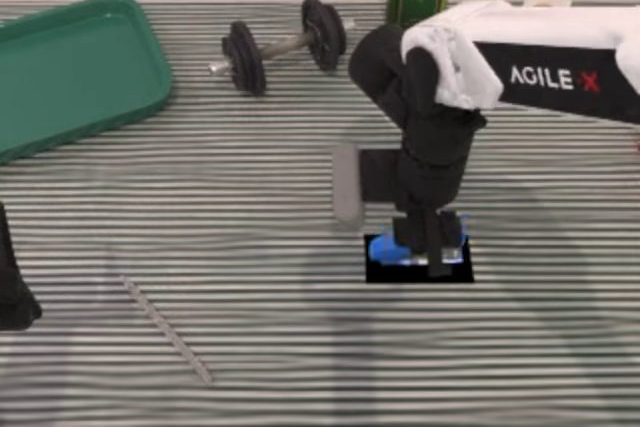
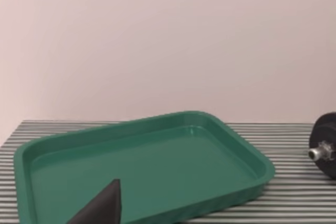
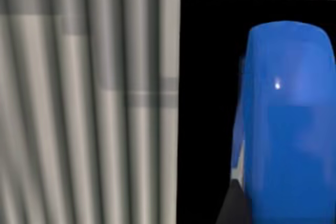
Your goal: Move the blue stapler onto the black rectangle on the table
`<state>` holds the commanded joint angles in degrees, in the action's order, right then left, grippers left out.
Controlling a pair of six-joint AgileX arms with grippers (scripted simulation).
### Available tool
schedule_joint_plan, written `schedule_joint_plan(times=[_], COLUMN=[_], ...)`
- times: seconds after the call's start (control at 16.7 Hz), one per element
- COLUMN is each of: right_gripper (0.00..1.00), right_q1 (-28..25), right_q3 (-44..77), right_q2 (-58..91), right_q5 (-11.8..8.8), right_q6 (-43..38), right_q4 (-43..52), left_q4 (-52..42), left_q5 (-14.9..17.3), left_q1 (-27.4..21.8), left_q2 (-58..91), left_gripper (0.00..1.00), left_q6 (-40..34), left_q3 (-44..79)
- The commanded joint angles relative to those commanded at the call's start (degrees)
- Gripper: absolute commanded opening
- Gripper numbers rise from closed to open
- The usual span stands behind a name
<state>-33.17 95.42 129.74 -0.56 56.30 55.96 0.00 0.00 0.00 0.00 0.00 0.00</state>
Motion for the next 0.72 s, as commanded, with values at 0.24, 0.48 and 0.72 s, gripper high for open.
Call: schedule_joint_plan(times=[0.24, 0.48, 0.72], right_gripper=[0.83, 1.00, 1.00], right_q1=[0.00, 0.00, 0.00], right_q3=[0.00, 0.00, 0.00], right_q2=[0.00, 0.00, 0.00], right_q5=[0.00, 0.00, 0.00], right_q6=[0.00, 0.00, 0.00], right_q4=[0.00, 0.00, 0.00], left_q4=[0.00, 0.00, 0.00], left_q5=[0.00, 0.00, 0.00], left_q1=[0.00, 0.00, 0.00], left_q2=[0.00, 0.00, 0.00], left_gripper=[1.00, 1.00, 1.00], left_q6=[0.00, 0.00, 0.00], left_q3=[0.00, 0.00, 0.00])
